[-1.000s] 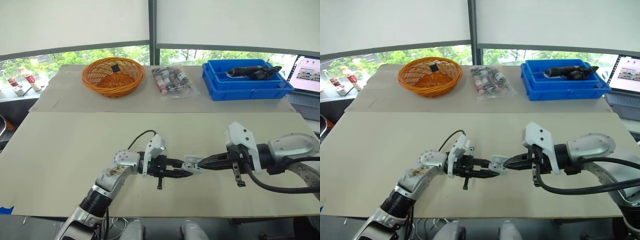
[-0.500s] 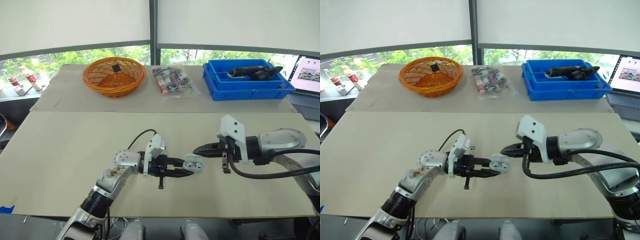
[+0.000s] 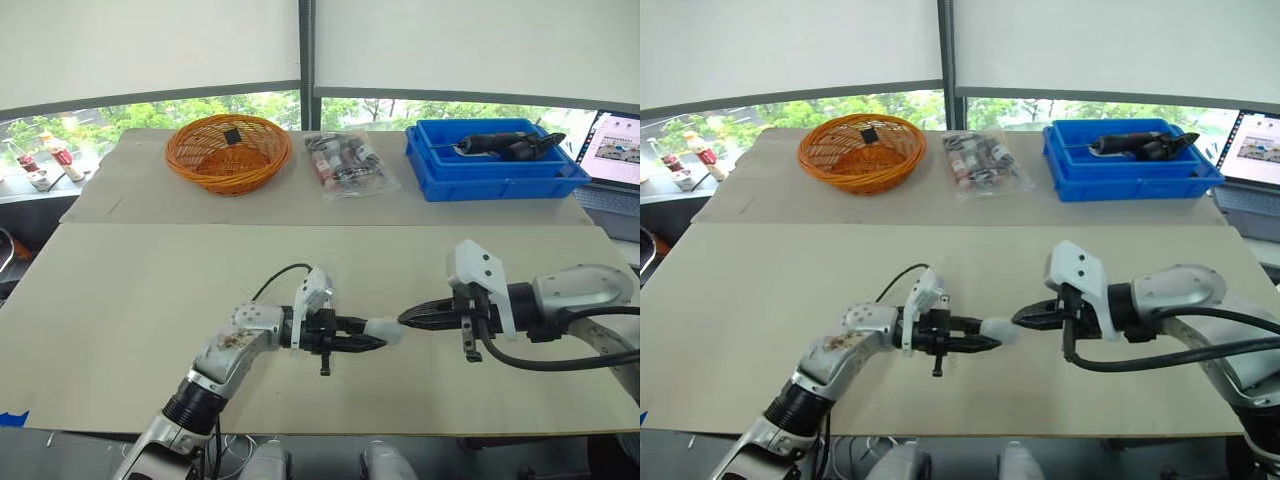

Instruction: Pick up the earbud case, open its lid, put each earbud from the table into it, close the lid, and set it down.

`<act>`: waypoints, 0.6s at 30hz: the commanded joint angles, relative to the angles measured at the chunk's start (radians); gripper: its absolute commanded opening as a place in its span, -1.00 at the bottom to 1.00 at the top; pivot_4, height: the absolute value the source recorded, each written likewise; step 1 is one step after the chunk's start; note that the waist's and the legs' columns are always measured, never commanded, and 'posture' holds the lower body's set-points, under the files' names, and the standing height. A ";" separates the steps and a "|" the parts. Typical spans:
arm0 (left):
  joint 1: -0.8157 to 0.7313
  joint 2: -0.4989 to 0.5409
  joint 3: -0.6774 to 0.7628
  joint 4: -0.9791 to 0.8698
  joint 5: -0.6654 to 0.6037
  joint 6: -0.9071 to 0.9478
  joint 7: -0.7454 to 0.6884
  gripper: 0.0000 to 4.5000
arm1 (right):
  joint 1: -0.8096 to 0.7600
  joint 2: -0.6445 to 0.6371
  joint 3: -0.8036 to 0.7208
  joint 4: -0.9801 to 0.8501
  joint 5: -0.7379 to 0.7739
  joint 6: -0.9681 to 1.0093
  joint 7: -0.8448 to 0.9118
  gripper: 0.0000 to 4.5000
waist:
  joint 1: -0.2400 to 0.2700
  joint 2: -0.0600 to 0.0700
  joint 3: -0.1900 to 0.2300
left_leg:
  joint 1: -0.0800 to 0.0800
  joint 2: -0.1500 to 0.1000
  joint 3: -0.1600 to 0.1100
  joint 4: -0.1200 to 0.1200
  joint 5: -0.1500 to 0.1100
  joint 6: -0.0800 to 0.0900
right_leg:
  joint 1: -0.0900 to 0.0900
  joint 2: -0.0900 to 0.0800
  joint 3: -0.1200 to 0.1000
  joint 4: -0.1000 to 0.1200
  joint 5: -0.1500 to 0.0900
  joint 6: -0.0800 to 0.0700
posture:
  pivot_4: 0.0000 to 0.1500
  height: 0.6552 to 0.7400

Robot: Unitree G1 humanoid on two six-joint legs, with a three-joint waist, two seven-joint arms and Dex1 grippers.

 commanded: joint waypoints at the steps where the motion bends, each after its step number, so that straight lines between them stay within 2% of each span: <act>1: -0.064 -0.019 0.051 0.011 -0.075 0.259 0.088 -0.74 | 0.069 -0.021 -0.088 -0.036 -0.073 -0.108 -0.014 -1.00 | 0.001 0.000 0.000 | 0.000 0.000 0.000 0.000 0.000 0.000 | 0.000 0.000 0.000 0.000 0.000 0.000 | 1.00 1.00; 4: -0.129 -0.050 0.070 0.116 -0.071 0.401 0.158 -0.74 | 0.151 -0.009 -0.125 -0.094 -0.077 -0.133 -0.024 -1.00 | 0.001 0.000 0.000 | 0.000 0.000 0.000 0.001 0.000 0.000 | 0.000 0.000 0.000 0.000 0.000 0.000 | 1.00 1.00; 9: -0.198 -0.064 0.086 0.264 -0.053 0.474 0.178 -0.74 | 0.195 0.000 -0.127 -0.139 -0.078 -0.129 -0.051 -1.00 | -0.005 0.000 0.000 | 0.000 0.000 0.000 0.001 0.000 0.000 | 0.000 0.001 0.000 0.000 0.000 0.000 | 1.00 1.00; 11: -0.209 -0.052 0.075 0.299 -0.027 0.457 0.184 -0.29 | 0.202 -0.005 -0.124 -0.140 -0.085 -0.133 -0.053 -1.00 | -0.006 0.000 0.000 | 0.000 0.000 0.000 0.001 0.000 0.000 | 0.000 0.000 0.000 0.001 0.000 0.000 | 1.00 1.00; 12: -0.211 -0.045 0.074 0.307 -0.022 0.454 0.186 -0.18 | 0.203 -0.007 -0.122 -0.140 -0.089 -0.136 -0.053 -1.00 | -0.006 0.000 0.000 | 0.001 0.000 0.000 0.001 0.000 0.000 | 0.001 0.000 0.000 0.000 0.000 0.000 | 1.00 1.00; 13: -0.206 -0.033 0.074 0.301 -0.020 0.452 0.184 0.03 | 0.204 -0.011 -0.123 -0.139 -0.085 -0.131 -0.049 -1.00 | -0.006 0.000 0.000 | 0.001 0.000 0.000 0.001 0.000 0.000 | 0.001 0.000 0.000 0.000 0.000 0.000 | 1.00 1.00; 18: -0.128 0.074 0.083 0.172 -0.014 0.435 0.171 0.98 | 0.189 -0.014 -0.126 -0.127 -0.094 -0.147 -0.043 -1.00 | -0.012 0.000 0.000 | 0.003 0.001 0.000 0.000 0.000 0.000 | 0.002 0.001 0.001 0.001 0.000 0.000 | 1.00 1.00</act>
